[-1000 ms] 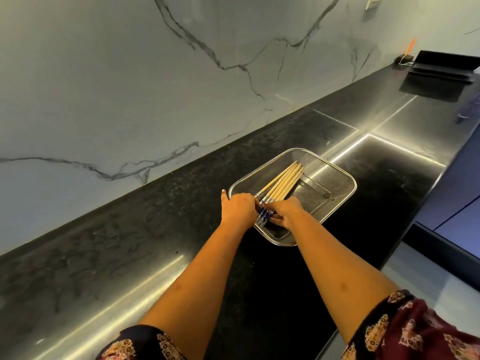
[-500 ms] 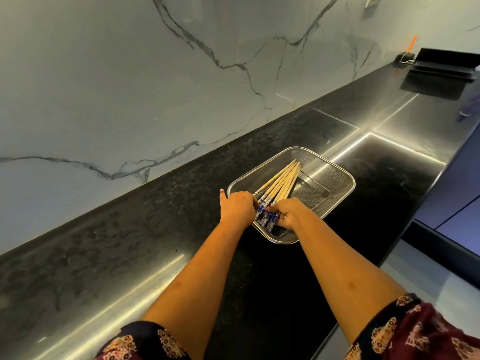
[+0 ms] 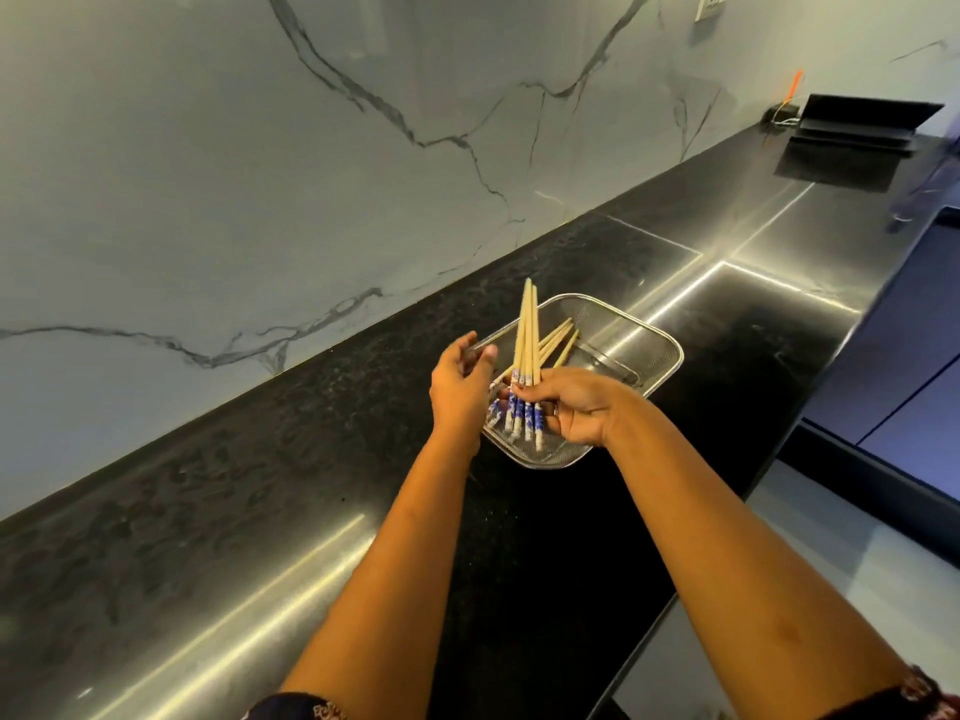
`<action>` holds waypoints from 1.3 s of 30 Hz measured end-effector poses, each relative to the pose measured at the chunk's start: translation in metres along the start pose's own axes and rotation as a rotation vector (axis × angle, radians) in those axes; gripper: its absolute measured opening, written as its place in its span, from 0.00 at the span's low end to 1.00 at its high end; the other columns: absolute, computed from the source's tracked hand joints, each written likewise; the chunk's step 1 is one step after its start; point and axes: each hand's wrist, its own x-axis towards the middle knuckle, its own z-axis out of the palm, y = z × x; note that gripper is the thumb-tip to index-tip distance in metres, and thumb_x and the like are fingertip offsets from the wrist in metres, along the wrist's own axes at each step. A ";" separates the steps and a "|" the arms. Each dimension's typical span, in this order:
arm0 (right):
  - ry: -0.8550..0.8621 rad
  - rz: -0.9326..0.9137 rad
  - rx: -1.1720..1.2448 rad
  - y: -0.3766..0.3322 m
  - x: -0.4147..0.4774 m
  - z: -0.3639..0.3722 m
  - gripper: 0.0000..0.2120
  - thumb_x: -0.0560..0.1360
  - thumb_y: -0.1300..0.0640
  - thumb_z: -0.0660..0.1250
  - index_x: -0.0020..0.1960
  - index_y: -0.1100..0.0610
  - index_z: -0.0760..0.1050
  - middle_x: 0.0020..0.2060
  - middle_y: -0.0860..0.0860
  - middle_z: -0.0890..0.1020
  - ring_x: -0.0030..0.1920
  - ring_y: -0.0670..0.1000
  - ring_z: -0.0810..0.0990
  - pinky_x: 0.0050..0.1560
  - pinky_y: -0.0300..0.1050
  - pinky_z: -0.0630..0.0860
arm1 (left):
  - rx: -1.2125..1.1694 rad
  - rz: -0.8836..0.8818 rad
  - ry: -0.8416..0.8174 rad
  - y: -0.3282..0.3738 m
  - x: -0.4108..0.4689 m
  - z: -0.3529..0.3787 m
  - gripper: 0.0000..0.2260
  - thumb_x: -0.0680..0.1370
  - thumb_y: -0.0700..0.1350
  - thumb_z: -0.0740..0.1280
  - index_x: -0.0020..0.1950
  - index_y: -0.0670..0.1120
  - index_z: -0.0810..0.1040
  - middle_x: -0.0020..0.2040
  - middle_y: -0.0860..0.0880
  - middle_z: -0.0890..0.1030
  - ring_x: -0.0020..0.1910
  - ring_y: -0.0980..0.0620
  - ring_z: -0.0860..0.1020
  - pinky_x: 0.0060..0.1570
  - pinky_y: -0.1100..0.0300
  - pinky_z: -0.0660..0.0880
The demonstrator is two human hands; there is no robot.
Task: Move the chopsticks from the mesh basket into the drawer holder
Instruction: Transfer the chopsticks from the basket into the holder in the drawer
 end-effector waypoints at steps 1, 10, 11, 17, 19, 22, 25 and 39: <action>-0.050 -0.002 -0.037 0.001 -0.007 0.000 0.09 0.77 0.69 0.61 0.56 0.67 0.75 0.43 0.58 0.83 0.40 0.51 0.84 0.40 0.43 0.82 | -0.053 -0.100 -0.078 0.004 -0.003 -0.001 0.18 0.78 0.48 0.65 0.67 0.46 0.71 0.59 0.45 0.79 0.54 0.48 0.79 0.53 0.52 0.79; -0.192 0.012 -0.281 0.043 -0.091 -0.004 0.05 0.77 0.67 0.63 0.49 0.63 0.78 0.37 0.56 0.85 0.37 0.50 0.86 0.38 0.41 0.83 | -0.644 -0.381 -0.251 0.013 -0.085 0.010 0.06 0.82 0.39 0.56 0.51 0.42 0.72 0.36 0.48 0.83 0.33 0.54 0.83 0.36 0.58 0.81; -0.162 -0.019 -0.240 0.053 -0.102 -0.007 0.05 0.77 0.64 0.64 0.48 0.63 0.78 0.36 0.56 0.84 0.35 0.49 0.85 0.35 0.40 0.82 | -0.672 -0.361 -0.213 0.012 -0.096 0.015 0.06 0.82 0.39 0.55 0.53 0.42 0.71 0.38 0.47 0.81 0.32 0.54 0.83 0.38 0.58 0.80; 0.103 -0.233 0.271 0.127 -0.147 -0.037 0.24 0.80 0.41 0.55 0.57 0.61 0.75 0.42 0.56 0.82 0.38 0.51 0.82 0.36 0.41 0.80 | -0.778 -0.251 -0.056 -0.003 -0.169 0.041 0.09 0.82 0.38 0.55 0.60 0.42 0.70 0.45 0.47 0.81 0.43 0.50 0.82 0.46 0.56 0.79; 0.132 -0.290 0.460 0.147 -0.157 -0.045 0.28 0.80 0.40 0.51 0.62 0.62 0.73 0.46 0.57 0.81 0.43 0.53 0.81 0.44 0.45 0.79 | -0.779 -0.238 -0.026 -0.011 -0.195 0.053 0.06 0.82 0.39 0.56 0.55 0.44 0.72 0.46 0.48 0.81 0.45 0.50 0.82 0.46 0.56 0.78; 0.191 -0.330 0.581 0.167 -0.171 -0.054 0.30 0.80 0.38 0.49 0.63 0.62 0.72 0.51 0.60 0.81 0.50 0.57 0.81 0.53 0.49 0.78 | -0.787 -0.241 -0.013 -0.024 -0.233 0.072 0.05 0.82 0.40 0.56 0.51 0.46 0.72 0.47 0.47 0.81 0.47 0.50 0.82 0.47 0.55 0.78; 0.257 -0.351 0.651 0.182 -0.189 -0.066 0.31 0.80 0.37 0.48 0.60 0.61 0.74 0.52 0.60 0.81 0.55 0.60 0.79 0.56 0.52 0.77 | -0.800 -0.237 -0.022 -0.032 -0.258 0.085 0.05 0.82 0.40 0.56 0.51 0.46 0.71 0.48 0.46 0.81 0.48 0.49 0.82 0.53 0.53 0.77; 0.394 -0.387 0.755 0.210 -0.225 -0.096 0.29 0.78 0.35 0.48 0.55 0.57 0.75 0.60 0.62 0.79 0.61 0.63 0.78 0.65 0.56 0.74 | -0.786 -0.211 -0.058 -0.047 -0.304 0.122 0.05 0.82 0.41 0.56 0.51 0.47 0.71 0.47 0.47 0.82 0.50 0.49 0.82 0.57 0.52 0.75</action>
